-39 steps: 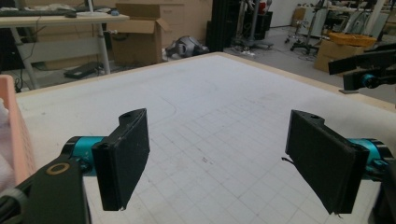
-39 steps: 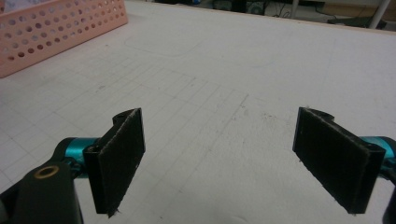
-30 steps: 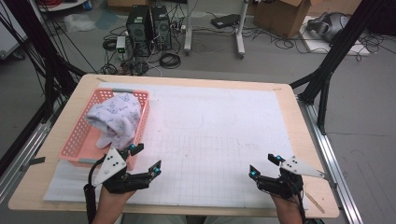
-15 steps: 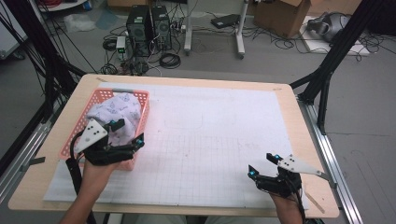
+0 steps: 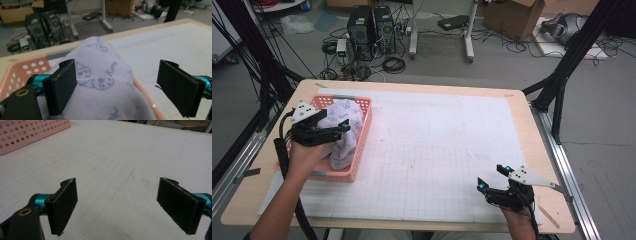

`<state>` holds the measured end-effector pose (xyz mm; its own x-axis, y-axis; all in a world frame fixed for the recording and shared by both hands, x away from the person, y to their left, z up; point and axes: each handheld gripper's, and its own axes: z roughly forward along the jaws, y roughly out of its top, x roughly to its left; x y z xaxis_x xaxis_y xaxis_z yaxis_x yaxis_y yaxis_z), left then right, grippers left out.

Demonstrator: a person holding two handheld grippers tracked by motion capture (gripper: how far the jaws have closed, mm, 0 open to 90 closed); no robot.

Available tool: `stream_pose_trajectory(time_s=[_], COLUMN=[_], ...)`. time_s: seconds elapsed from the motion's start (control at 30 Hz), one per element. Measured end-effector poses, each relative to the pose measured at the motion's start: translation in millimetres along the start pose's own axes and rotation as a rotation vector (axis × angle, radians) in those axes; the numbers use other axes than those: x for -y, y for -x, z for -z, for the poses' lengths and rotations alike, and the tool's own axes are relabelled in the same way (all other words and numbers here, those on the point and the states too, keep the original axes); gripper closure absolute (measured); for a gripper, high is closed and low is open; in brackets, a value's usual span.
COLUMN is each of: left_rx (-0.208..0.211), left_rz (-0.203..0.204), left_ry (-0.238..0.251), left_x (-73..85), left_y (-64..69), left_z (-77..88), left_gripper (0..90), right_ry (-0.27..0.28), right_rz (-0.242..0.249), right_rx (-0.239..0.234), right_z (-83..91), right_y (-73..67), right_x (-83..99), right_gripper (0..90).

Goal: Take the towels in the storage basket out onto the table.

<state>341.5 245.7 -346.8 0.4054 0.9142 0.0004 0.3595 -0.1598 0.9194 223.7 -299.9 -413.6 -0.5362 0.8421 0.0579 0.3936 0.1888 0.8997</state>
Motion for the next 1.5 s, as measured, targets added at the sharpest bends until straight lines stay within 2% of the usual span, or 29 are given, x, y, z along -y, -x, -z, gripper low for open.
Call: stream_pose_trajectory(time_s=[0.03, 0.07, 0.1, 0.13, 0.17, 0.2, 0.23, 0.27, 0.37, 0.47, 0.5, 0.6, 0.63, 0.73, 0.87, 0.97, 1.07, 1.1, 1.2, 1.27, 1.33, 1.37, 1.4, 1.43, 1.47, 1.5], left_rx=[-0.010, -0.010, -0.018, -0.035, -0.035, -0.041, -0.053, -0.053, -0.065, -0.089, -0.090, -0.083, -0.075, -0.072, -0.065, -0.081, -0.094, -0.098, -0.113, -0.117, -0.120, -0.119, -0.119, -0.102, -0.085, -0.085], left_rz=[0.004, 0.004, 0.009, 0.016, 0.016, 0.019, 0.028, 0.028, 0.034, 0.030, 0.043, 0.053, 0.067, 0.062, 0.081, 0.062, 0.045, 0.028, 0.028, 0.034, 0.048, 0.063, 0.063, 0.085, 0.097, 0.097], left_ry=[-0.023, -0.023, -0.053, -0.109, -0.109, -0.136, -0.187, -0.187, -0.253, -0.334, -0.375, -0.400, -0.425, -0.459, -0.470, -0.474, -0.475, -0.476, -0.461, -0.453, -0.435, -0.405, -0.405, -0.370, -0.360, -0.360], left_x=[2.3, 2.3, 4.9, 10.7, 10.7, 13.6, 19.2, 19.2, 27.1, 34.5, 38.3, 40.0, 41.0, 44.2, 45.1, 45.0, 44.0, 42.2, 39.7, 39.1, 37.2, 35.7, 35.7, 34.2, 33.4, 33.4], left_y=[-2.7, -2.7, -5.5, -10.2, -10.2, -12.1, -14.8, -14.8, -15.9, -16.1, -18.2, -18.9, -18.2, -16.0, -17.5, -16.7, -15.0, -14.2, -14.2, -14.6, -16.2, -17.2, -17.2, -18.9, -21.0, -21.0], left_z=[-3.9, -3.9, -7.8, -15.4, -15.4, -19.0, -25.6, -25.6, -34.7, -44.5, -49.8, -54.1, -57.8, -63.3, -65.9, -67.4, -67.6, -65.7, -61.4, -60.1, -56.9, -54.3, -54.3, -51.2, -49.4, -49.4], left_gripper=[16.2, 16.0, 15.6, 14.9, 14.4, 14.0, 13.3, 12.5, 10.6, 4.1, 3.0, 1.7, 1.7, 1.7, 1.7, 4.0, 16.4, 22.1, 39.3, 46.0, 49.5, 50.4, 51.1, 51.4, 51.5, 51.6], right_ry=[-0.001, -0.001, -0.004, -0.005, -0.009, -0.007, -0.011, -0.011, -0.015, -0.016, -0.019, -0.019, -0.017, -0.021, -0.014, -0.015, -0.017, -0.013, -0.010, -0.008, -0.007, -0.008, -0.003, -0.004, 0.000, 0.000], right_rz=[-0.001, 0.000, -0.001, 0.003, 0.001, 0.009, 0.005, 0.011, 0.008, 0.013, 0.011, 0.012, 0.013, 0.013, 0.014, 0.014, 0.005, 0.004, 0.004, 0.014, 0.013, 0.006, 0.006, -0.002, 0.003, -0.003], right_rx=[0.001, 0.001, -0.001, 0.000, -0.002, -0.002, -0.004, -0.003, -0.006, -0.008, -0.010, -0.009, -0.010, -0.015, -0.013, -0.013, -0.011, -0.013, -0.010, -0.010, -0.010, -0.005, -0.003, -0.002, 0.001, 0.003], right_z=[-0.1, -0.5, -0.8, -1.3, -1.8, -2.4, -2.7, -3.1, -3.5, -4.1, -4.1, -4.2, -4.4, -5.2, -4.7, -4.0, -3.2, -3.2, -2.5, -1.6, -1.3, -0.4, -0.1, 0.3, 0.4, 0.9], right_y=[-0.1, 0.0, -0.2, -0.3, -0.9, -0.8, -1.5, -1.5, -2.4, -2.4, -2.8, -3.1, -3.1, -3.3, -3.2, -2.8, -2.5, -2.3, -1.9, -1.1, -1.0, -0.1, 0.7, 0.8, 1.5, 1.3], right_x=[0.1, 0.4, 0.7, 0.9, 1.2, 1.4, 1.4, 1.6, 1.6, 1.6, 1.7, 1.5, 1.5, 1.8, 1.4, 1.2, 1.1, 1.0, 0.5, 0.2, 0.2, 0.2, 0.3, 0.4, 0.4, 0.6], right_gripper=[15.6, 15.6, 15.6, 15.6, 15.6, 15.6, 15.6, 15.6, 15.6, 15.6, 15.6, 15.6, 15.6, 15.6, 15.6, 15.6, 15.8, 15.8, 15.8, 16.6, 16.6, 16.6, 16.6, 16.6, 16.6, 16.6])
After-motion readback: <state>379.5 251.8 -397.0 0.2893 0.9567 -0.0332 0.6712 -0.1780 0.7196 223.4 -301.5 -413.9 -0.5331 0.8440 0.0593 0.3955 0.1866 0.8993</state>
